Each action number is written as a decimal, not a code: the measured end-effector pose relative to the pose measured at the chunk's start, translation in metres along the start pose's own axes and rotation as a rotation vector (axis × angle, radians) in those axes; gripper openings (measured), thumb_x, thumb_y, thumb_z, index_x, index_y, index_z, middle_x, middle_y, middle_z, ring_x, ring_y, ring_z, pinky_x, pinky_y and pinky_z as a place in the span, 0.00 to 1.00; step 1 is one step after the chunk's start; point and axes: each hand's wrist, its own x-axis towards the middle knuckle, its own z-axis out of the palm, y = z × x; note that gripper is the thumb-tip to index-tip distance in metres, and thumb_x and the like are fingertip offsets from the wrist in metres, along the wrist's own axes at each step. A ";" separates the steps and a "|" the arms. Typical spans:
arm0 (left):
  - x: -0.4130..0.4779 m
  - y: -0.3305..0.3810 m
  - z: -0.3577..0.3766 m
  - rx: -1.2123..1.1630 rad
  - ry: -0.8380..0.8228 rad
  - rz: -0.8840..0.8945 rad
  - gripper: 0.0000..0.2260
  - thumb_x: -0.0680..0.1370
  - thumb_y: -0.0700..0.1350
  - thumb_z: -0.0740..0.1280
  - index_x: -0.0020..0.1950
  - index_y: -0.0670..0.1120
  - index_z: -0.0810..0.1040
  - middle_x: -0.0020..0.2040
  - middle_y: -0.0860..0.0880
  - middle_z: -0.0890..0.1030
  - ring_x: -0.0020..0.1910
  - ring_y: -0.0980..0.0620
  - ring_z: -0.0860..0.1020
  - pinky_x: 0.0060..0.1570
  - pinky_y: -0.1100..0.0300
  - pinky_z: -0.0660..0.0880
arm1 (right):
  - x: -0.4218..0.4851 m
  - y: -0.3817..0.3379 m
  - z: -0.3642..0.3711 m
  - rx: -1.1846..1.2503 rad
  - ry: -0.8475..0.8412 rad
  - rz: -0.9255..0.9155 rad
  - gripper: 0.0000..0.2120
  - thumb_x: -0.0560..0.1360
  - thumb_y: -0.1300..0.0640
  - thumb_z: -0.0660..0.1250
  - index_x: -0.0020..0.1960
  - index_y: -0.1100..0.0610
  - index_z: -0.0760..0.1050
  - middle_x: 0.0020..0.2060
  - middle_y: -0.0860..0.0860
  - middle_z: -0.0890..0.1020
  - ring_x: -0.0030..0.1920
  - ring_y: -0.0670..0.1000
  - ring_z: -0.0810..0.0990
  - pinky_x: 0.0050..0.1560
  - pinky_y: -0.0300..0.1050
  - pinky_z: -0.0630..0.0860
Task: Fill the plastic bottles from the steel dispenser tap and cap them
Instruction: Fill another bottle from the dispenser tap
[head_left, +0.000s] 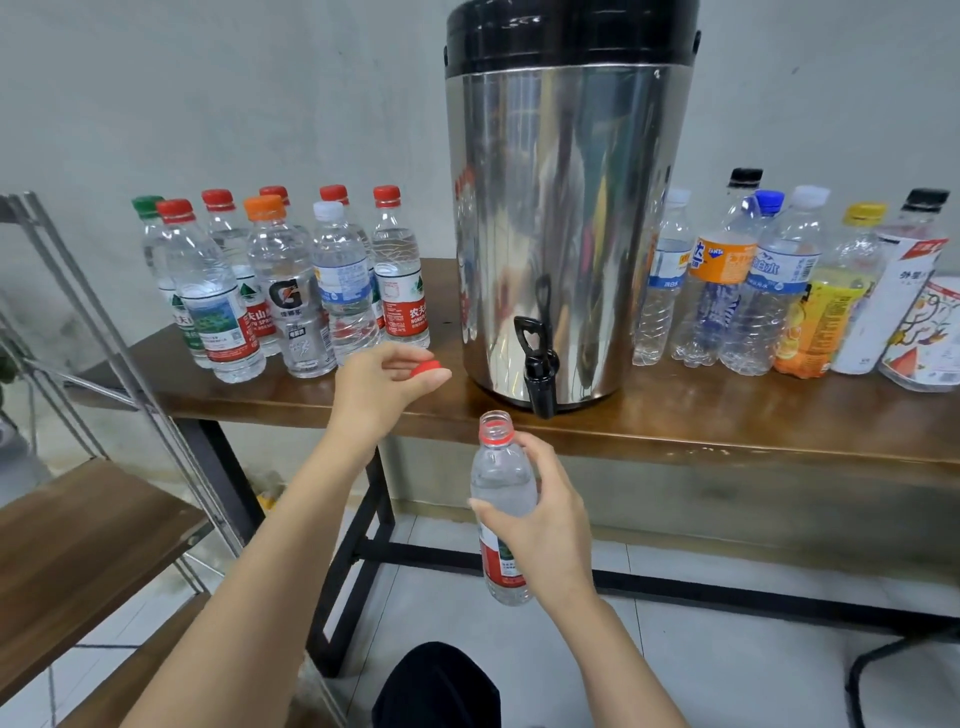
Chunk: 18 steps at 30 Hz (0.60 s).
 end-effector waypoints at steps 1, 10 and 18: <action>-0.005 0.008 -0.005 -0.041 -0.019 0.005 0.10 0.70 0.42 0.78 0.49 0.47 0.83 0.47 0.50 0.85 0.47 0.55 0.82 0.53 0.64 0.78 | 0.001 -0.007 0.001 0.009 -0.006 -0.023 0.33 0.66 0.50 0.79 0.65 0.35 0.66 0.59 0.35 0.77 0.57 0.42 0.77 0.58 0.51 0.78; -0.032 0.061 -0.038 -0.082 -0.102 0.161 0.10 0.70 0.37 0.76 0.50 0.45 0.84 0.47 0.52 0.85 0.45 0.60 0.83 0.49 0.70 0.77 | 0.011 -0.063 0.010 0.066 -0.035 -0.173 0.34 0.64 0.49 0.80 0.64 0.36 0.67 0.59 0.37 0.78 0.58 0.43 0.78 0.58 0.54 0.77; -0.036 0.067 -0.049 -0.044 -0.134 0.207 0.12 0.68 0.37 0.77 0.50 0.46 0.84 0.48 0.50 0.85 0.49 0.53 0.83 0.55 0.61 0.80 | 0.012 -0.080 0.006 0.061 -0.060 -0.224 0.34 0.65 0.49 0.80 0.61 0.32 0.65 0.57 0.34 0.77 0.56 0.43 0.79 0.55 0.53 0.79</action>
